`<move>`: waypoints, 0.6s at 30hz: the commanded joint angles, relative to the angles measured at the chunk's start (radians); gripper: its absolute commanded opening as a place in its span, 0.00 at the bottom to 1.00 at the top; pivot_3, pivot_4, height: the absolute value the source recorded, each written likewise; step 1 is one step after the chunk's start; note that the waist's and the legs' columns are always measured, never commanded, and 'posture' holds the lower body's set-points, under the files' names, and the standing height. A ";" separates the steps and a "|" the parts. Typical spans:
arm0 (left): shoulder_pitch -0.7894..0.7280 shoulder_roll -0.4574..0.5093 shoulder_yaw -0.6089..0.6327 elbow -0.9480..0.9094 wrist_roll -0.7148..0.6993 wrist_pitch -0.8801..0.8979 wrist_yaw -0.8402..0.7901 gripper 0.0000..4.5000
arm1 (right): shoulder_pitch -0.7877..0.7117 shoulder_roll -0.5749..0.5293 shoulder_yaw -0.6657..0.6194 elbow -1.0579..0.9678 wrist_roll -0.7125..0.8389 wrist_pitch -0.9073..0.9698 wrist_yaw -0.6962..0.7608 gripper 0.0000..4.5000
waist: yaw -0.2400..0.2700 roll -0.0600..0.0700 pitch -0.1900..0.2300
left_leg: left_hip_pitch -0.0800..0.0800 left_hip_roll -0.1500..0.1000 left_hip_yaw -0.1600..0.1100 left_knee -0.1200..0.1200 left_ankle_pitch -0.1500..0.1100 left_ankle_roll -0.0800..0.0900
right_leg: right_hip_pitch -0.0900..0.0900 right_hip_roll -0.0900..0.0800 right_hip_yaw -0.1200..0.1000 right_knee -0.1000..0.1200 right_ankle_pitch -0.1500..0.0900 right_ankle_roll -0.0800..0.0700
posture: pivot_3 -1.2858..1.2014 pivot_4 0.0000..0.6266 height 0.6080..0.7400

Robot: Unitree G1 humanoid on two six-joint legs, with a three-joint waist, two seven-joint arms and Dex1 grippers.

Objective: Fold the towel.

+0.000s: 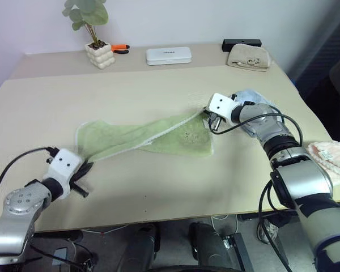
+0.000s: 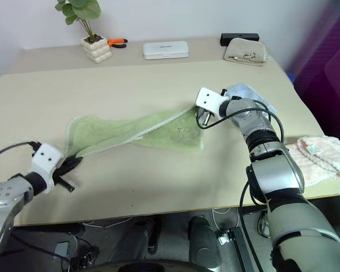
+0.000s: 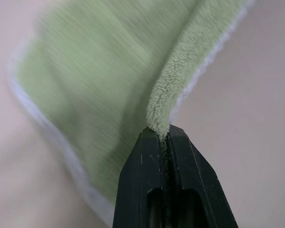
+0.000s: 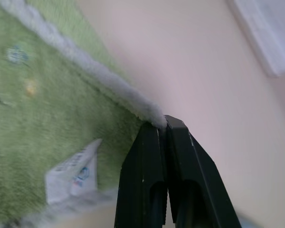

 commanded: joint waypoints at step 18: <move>-0.139 0.173 0.265 0.186 -0.104 -0.145 -0.131 0.00 | 0.044 -0.121 -0.101 -0.465 0.236 0.058 0.296 0.01 | -0.043 -0.001 0.001 | -0.001 0.002 0.008 -0.002 -0.002 0.002 | -0.005 -0.001 0.002 0.001 0.001 0.000 | 0.52 0.24 0.94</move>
